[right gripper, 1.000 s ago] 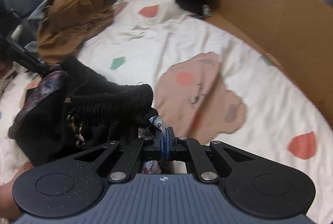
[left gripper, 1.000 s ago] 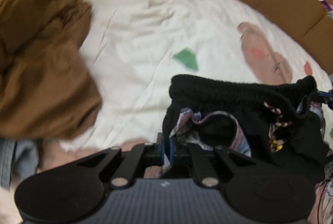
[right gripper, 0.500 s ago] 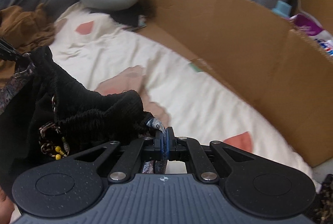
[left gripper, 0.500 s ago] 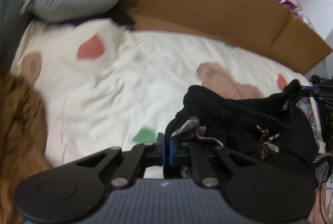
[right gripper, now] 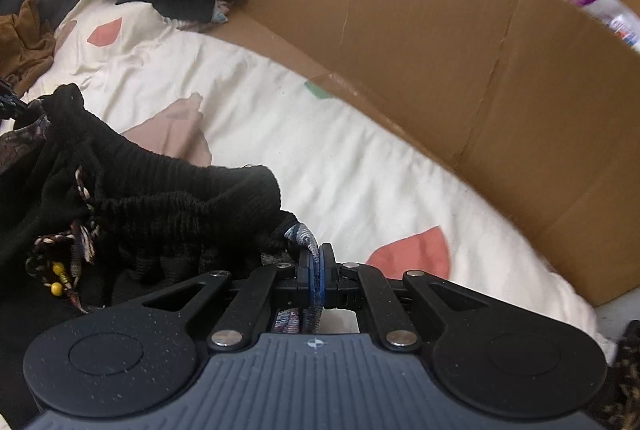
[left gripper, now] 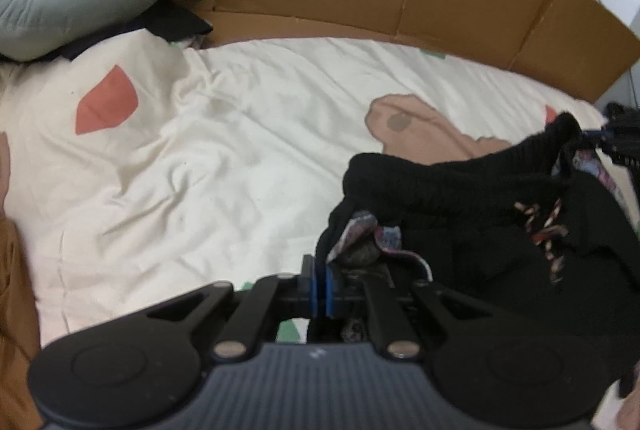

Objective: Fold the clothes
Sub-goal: 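Lift the black shorts by the waistband with both tools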

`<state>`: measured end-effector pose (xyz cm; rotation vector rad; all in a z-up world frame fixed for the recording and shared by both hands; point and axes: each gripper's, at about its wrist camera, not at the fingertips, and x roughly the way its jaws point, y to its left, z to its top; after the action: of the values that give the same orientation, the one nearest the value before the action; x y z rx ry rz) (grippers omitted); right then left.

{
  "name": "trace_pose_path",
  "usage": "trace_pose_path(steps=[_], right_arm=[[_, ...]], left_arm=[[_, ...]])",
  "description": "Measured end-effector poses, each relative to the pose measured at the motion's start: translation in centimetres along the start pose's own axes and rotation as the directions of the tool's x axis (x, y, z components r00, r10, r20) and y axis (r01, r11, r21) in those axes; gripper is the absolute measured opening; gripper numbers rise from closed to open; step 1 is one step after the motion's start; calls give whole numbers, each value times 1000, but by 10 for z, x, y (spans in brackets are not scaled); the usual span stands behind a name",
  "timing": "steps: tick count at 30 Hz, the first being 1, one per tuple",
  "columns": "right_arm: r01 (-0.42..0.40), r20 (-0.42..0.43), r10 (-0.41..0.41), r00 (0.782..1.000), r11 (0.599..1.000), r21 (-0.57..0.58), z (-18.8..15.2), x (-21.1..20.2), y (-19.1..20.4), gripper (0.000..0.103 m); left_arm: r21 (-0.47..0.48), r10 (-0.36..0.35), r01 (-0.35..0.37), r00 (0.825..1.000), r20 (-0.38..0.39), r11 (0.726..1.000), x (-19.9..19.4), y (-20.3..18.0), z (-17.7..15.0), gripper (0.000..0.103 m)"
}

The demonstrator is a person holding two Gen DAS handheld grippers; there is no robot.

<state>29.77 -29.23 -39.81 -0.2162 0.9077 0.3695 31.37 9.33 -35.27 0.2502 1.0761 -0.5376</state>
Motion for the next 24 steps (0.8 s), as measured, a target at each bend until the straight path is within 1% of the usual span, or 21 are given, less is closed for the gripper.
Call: trace_pose_path(steps=[3, 5, 7, 8, 9, 10, 12, 13, 14, 16, 18, 20, 23, 24], right_arm=[[-46, -18, 46, 999, 999, -1, 3, 12, 0, 2], [-42, -20, 41, 999, 999, -12, 4, 12, -2, 6], [-50, -7, 51, 999, 999, 14, 5, 8, -8, 16], [-52, 0, 52, 999, 998, 34, 4, 5, -11, 25], [-55, 8, 54, 999, 997, 54, 3, 3, -15, 29], [-64, 18, 63, 998, 995, 74, 4, 1, -18, 30], [-104, 41, 100, 994, 987, 119, 4, -2, -26, 37], [-119, 48, 114, 992, 983, 143, 5, -1, -30, 39], [-140, 53, 133, 990, 974, 175, 6, 0, -34, 42], [-180, 56, 172, 983, 957, 227, 8, 5, -39, 43], [-223, 54, 216, 975, 943, 247, 7, 14, -40, 48], [-242, 34, 242, 970, 937, 251, 6, 23, -37, 49], [-272, 11, 279, 960, 927, 260, 4, 36, -32, 50], [-274, 7, 282, 959, 925, 264, 3, 39, -31, 52]], left_arm=[[-60, -1, 0, 1000, -10, 998, 10, 7, -9, 6], [-88, 7, -8, 1000, -3, 996, 8, 8, -14, 10], [-95, 14, -12, 1000, 13, 995, 2, 8, -15, 11], [-103, 22, -20, 1000, 19, 994, -1, 9, -15, 11], [-119, 33, -29, 999, 29, 992, -4, 10, -14, 12], [-136, 37, -31, 999, 39, 990, -7, 12, -13, 12], [-171, 38, -26, 997, 67, 985, -13, 14, -9, 15], [-191, 35, -19, 996, 78, 981, -14, 15, -6, 22], [-206, 26, -8, 996, 86, 978, -13, 15, -4, 33], [-233, 8, 15, 995, 101, 972, -11, 14, 2, 43], [-238, -4, 30, 994, 108, 971, -3, 11, 6, 45], [-263, -10, 37, 995, 103, 964, 7, 11, 8, 48], [-316, -36, 66, 994, 99, 947, 19, 16, 7, 50], [-336, -48, 78, 994, 96, 939, 24, 17, 6, 51]])
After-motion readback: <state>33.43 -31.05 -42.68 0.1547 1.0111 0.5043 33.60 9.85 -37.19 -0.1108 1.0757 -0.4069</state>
